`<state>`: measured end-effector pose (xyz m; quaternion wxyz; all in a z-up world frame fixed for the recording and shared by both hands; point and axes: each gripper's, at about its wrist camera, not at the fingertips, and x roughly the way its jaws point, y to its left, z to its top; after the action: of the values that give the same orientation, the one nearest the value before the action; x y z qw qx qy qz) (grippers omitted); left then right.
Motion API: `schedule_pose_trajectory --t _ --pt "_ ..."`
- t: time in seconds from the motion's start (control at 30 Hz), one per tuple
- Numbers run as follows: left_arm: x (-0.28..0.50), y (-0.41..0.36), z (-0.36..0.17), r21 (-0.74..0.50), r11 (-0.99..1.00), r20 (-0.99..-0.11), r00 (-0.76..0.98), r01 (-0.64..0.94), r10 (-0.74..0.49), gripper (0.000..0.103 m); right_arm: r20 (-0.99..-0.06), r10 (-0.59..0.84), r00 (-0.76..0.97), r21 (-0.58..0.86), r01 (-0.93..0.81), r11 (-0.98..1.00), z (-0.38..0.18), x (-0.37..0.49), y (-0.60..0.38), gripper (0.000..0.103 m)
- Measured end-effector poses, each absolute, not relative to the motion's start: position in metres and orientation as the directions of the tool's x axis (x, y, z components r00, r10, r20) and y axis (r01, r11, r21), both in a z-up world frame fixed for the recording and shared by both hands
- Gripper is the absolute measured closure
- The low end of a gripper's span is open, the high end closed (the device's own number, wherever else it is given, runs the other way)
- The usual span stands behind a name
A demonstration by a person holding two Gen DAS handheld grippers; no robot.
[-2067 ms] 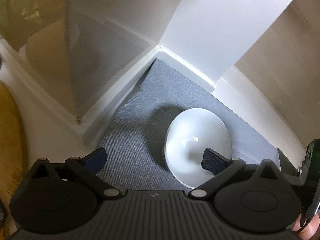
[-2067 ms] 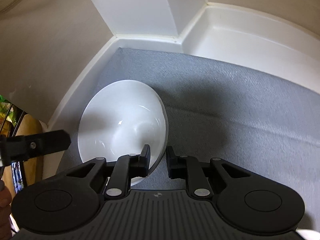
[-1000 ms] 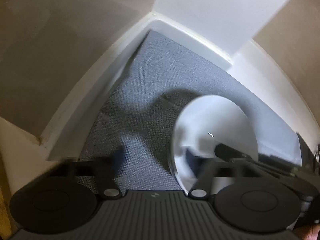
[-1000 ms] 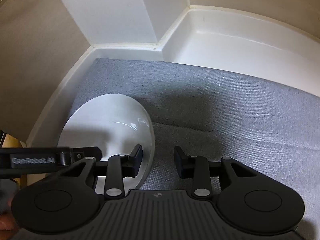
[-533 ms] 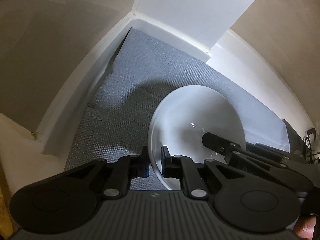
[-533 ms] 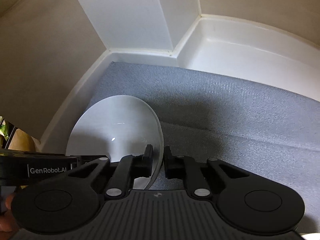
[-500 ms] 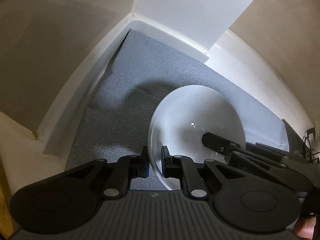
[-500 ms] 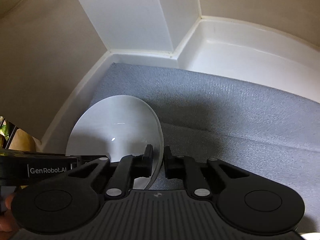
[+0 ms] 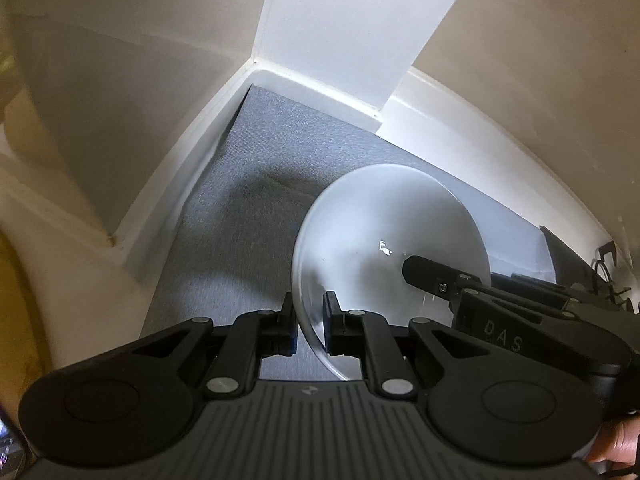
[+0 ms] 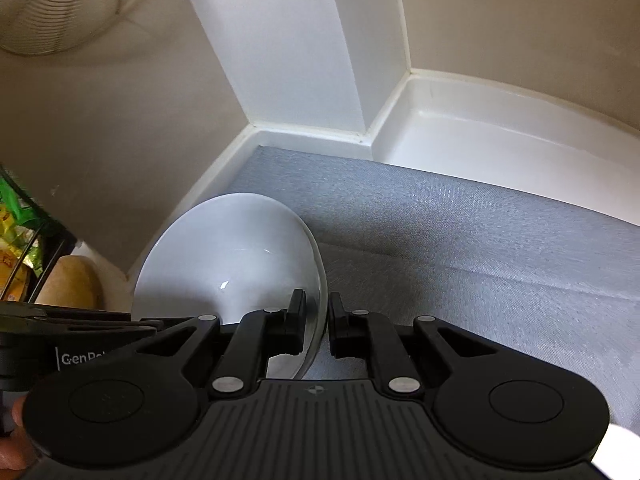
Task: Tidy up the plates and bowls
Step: 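Lift and carry the blue-patterned bowl over the turquoise bowl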
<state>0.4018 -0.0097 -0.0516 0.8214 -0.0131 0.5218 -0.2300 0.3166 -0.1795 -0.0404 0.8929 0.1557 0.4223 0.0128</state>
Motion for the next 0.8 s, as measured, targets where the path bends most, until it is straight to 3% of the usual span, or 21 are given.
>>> schedule_pose_trajectory --t 0.8 --pt "0.323 0.064 -0.009 -0.275 0.882 -0.808 0.406 0.383 -0.428 0.090 -0.710 0.142 0.690 0.254 0.062 0.965 0.009 0.240 -0.109 0.091"
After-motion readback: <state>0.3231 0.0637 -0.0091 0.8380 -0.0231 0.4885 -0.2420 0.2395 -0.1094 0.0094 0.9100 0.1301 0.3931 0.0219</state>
